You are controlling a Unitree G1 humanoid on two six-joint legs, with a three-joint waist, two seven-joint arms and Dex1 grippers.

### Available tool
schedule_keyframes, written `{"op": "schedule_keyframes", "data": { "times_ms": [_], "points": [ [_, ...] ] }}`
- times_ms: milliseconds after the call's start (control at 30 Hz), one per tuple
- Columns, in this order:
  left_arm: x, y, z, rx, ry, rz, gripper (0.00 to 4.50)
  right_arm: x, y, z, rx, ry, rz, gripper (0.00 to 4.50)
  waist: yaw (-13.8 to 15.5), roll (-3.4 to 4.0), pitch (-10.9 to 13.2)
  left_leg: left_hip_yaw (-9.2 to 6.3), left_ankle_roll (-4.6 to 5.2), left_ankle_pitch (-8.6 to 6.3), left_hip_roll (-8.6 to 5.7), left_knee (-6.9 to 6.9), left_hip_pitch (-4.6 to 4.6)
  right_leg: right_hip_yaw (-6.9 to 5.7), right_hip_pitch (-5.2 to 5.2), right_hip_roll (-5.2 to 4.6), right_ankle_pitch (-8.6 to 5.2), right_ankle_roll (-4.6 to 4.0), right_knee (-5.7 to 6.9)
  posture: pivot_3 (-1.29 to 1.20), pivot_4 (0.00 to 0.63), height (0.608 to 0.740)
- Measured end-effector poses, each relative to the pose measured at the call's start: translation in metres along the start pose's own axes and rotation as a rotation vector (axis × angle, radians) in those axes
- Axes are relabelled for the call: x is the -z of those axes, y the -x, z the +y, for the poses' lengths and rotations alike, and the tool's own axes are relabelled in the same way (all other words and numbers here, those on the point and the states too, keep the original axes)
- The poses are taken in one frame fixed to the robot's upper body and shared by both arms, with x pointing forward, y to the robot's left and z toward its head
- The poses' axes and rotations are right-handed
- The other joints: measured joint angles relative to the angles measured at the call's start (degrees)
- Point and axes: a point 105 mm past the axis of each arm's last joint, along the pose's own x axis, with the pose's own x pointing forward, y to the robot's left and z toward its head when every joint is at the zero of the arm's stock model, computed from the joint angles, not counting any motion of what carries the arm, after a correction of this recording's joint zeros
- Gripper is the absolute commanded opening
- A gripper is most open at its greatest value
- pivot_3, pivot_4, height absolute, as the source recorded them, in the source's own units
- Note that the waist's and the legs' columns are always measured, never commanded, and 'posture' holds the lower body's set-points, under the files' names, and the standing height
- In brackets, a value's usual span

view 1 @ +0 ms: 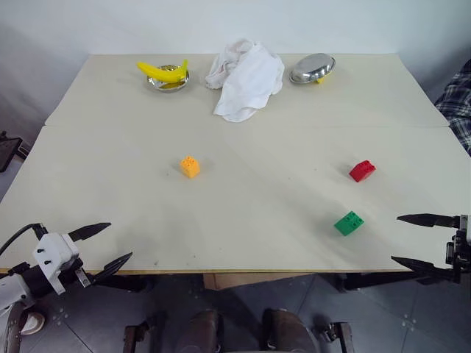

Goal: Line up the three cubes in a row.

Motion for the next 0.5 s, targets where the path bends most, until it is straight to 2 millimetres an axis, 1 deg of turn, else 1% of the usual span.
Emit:
{"op": "schedule_keyframes", "data": {
  "times_ms": [100, 300, 400, 500],
  "points": [
    [0.000, 0.000, -0.003, 0.012, 0.009, 0.007, 4.48, 0.000, -0.002, 0.000, 0.005, -0.004, -0.015, 4.50, 0.0, 0.00, 0.0, -0.01, 0.00, 0.00, -0.01, 0.00, -0.01, 0.00, 0.00, 0.00, 0.00, 0.00, 0.00, 0.00, 0.150, 0.740],
    [-0.014, -0.008, -0.006, 0.068, 0.091, -0.078, 4.48, 0.003, -0.002, 0.003, 0.024, -0.089, -0.018, 4.50, 0.2, 0.01, 0.0, -0.03, 0.00, 0.00, -0.01, 0.04, -0.02, 0.00, 0.01, -0.01, 0.00, 0.00, 0.02, 0.00, 0.150, 0.740],
    [-0.028, -0.029, -0.005, 0.143, 0.088, -0.137, 4.48, 0.001, 0.017, -0.006, 0.133, -0.100, -0.009, 4.50, 0.5, 0.07, 0.0, -0.06, 0.01, 0.00, -0.06, 0.12, -0.02, -0.01, 0.09, -0.03, 0.00, 0.00, 0.02, 0.00, 0.150, 0.740],
    [-0.050, -0.050, -0.010, 0.195, 0.073, -0.222, 4.48, 0.009, 0.047, -0.016, 0.273, -0.114, 0.040, 4.50, 0.2, 0.04, 0.0, -0.06, 0.05, -0.02, -0.07, 0.11, -0.01, 0.00, 0.11, -0.03, 0.01, 0.01, 0.00, 0.00, 0.150, 0.740]
  ]
}}
